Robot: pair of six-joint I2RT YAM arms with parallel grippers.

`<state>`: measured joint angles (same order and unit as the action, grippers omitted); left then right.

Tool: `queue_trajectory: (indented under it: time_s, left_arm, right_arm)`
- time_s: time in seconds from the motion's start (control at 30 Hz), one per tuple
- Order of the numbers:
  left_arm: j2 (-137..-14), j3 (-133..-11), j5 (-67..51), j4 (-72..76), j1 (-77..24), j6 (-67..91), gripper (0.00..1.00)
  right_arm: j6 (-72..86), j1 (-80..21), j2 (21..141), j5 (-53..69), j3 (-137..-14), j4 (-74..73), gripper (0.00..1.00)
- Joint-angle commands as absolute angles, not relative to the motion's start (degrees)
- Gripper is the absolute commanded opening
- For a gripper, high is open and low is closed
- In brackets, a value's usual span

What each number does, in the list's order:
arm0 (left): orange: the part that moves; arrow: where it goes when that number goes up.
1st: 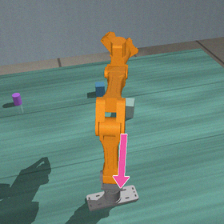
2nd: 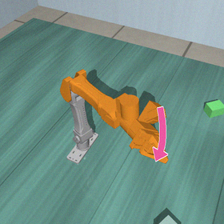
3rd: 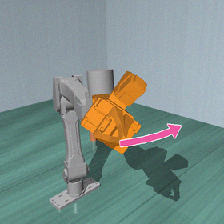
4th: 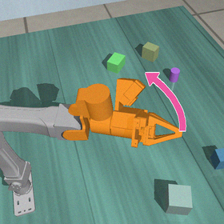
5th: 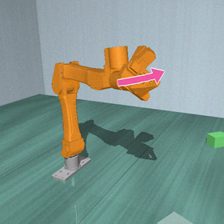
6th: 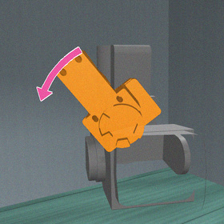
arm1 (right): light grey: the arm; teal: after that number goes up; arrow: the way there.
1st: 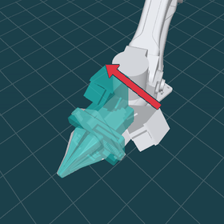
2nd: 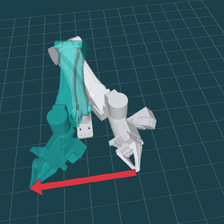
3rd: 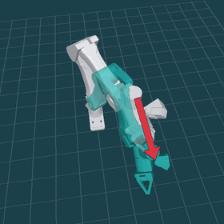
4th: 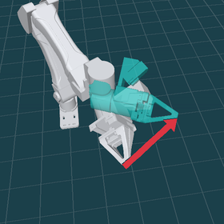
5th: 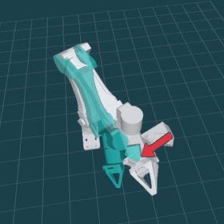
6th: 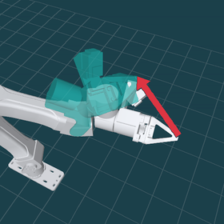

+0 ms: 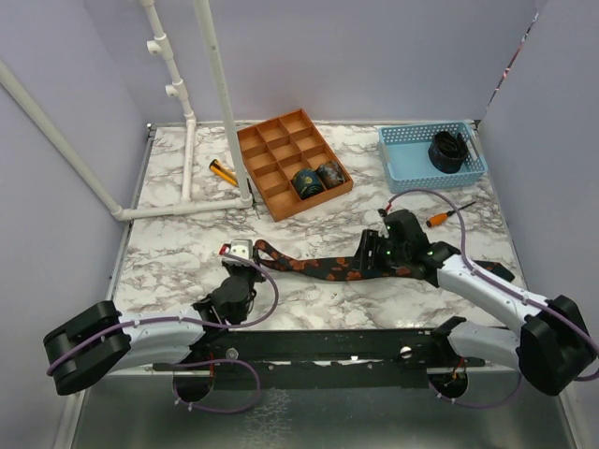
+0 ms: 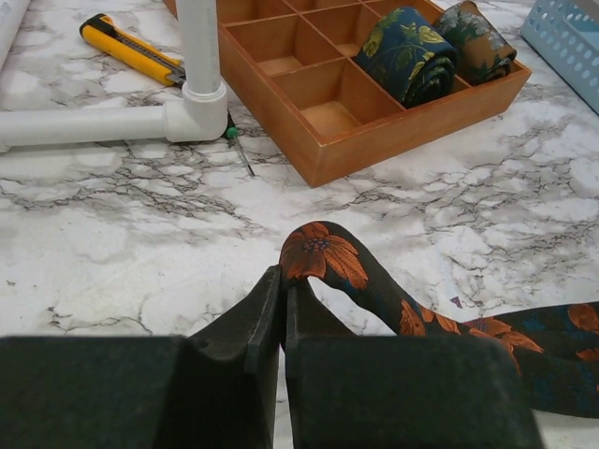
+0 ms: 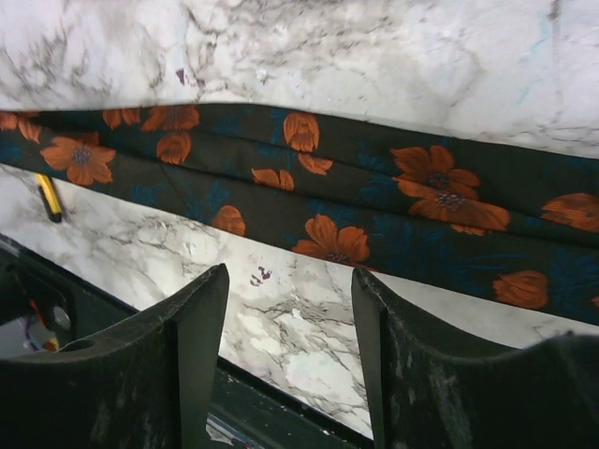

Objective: Roll the ties
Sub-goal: Flatten out the tie at the center of the board.

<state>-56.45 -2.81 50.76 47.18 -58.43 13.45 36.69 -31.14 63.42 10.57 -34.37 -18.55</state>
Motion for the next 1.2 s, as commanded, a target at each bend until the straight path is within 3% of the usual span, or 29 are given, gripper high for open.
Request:
queue_trajectory:
  time_s: [0.0, 0.17, 0.57, 0.67, 0.8, 0.93, 1.17]
  left_arm:
    - [-58.8, -2.9, 54.6, 50.3, -59.7, 14.1, 0.1]
    - [-61.5, -3.8, 54.8, 47.3, -61.1, 19.2, 0.2]
    - [-63.0, -1.7, 58.0, 46.9, -63.0, 24.4, 0.25]
    - [-63.1, -1.7, 57.6, 46.8, -63.1, 24.5, 0.27]
    - [-62.7, -1.6, 56.8, 46.4, -63.1, 24.6, 0.29]
    - [-61.1, -1.3, 56.5, 45.8, -63.2, 24.9, 0.3]
    - [-59.0, -0.8, 55.9, 45.1, -63.3, 25.5, 0.35]
  right_arm:
    - [32.7, -35.7, 68.6, 7.9, -37.0, -19.3, 0.58]
    - [30.9, -40.9, 73.5, 0.8, -38.8, -20.4, 0.55]
    - [30.6, -43.6, 81.6, -9.7, -39.0, -20.3, 0.45]
    - [30.9, -43.6, 84.3, -10.9, -39.7, -21.4, 0.34]
    - [31.8, -43.6, 84.5, -12.0, -39.7, -22.6, 0.11]
    - [32.5, -43.6, 79.3, -12.5, -39.9, -24.1, 0.0]
    - [32.2, -43.6, 73.8, -13.0, -44.3, -26.7, 0.0]
